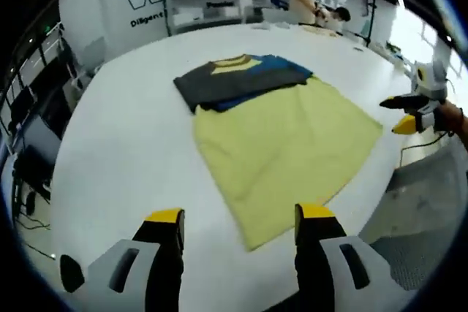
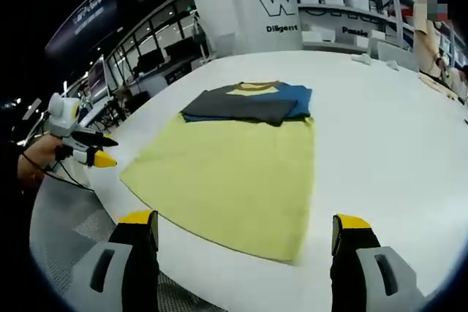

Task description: Fold the garment on the visible template until the final outline fits inside the template.

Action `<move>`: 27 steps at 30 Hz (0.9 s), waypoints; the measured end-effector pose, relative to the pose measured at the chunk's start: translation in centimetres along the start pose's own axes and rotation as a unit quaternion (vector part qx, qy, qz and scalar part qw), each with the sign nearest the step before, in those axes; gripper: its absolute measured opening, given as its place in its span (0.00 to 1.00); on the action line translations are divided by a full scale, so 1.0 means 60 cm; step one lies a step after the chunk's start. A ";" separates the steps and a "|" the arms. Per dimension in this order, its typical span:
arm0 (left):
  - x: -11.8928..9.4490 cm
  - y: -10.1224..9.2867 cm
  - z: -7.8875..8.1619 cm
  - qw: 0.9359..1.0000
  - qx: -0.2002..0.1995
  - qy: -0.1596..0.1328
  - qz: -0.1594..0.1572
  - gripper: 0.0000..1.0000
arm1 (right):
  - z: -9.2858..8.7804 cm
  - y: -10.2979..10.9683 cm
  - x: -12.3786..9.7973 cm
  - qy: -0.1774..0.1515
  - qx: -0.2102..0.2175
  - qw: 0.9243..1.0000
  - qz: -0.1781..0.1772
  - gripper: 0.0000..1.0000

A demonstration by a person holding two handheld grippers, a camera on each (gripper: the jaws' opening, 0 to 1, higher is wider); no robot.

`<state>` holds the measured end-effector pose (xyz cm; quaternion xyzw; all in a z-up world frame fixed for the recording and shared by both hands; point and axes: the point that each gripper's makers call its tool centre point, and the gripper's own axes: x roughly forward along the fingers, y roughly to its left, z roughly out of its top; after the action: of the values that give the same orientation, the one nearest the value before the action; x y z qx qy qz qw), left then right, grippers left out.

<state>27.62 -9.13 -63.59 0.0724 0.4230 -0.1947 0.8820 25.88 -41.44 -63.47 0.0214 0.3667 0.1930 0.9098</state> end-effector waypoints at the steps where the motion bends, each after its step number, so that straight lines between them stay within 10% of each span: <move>1: 0.002 -0.001 -0.004 1.000 -0.009 0.000 -0.002 0.53 | 0.002 -0.005 0.002 -0.007 0.000 1.000 -0.006 0.95; 14: 0.027 -0.037 -0.051 0.992 -0.115 0.040 -0.036 0.41 | -0.048 -0.038 0.009 0.015 0.017 0.998 -0.051 0.64; 27: 0.033 -0.038 -0.065 0.991 -0.121 0.044 -0.028 0.25 | -0.073 -0.064 0.011 0.033 0.038 0.995 -0.088 0.40</move>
<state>24.99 -10.64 -67.48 -0.0386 0.4833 -0.1629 0.8593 24.65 -45.18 -67.81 0.0177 0.4038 0.0986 0.9093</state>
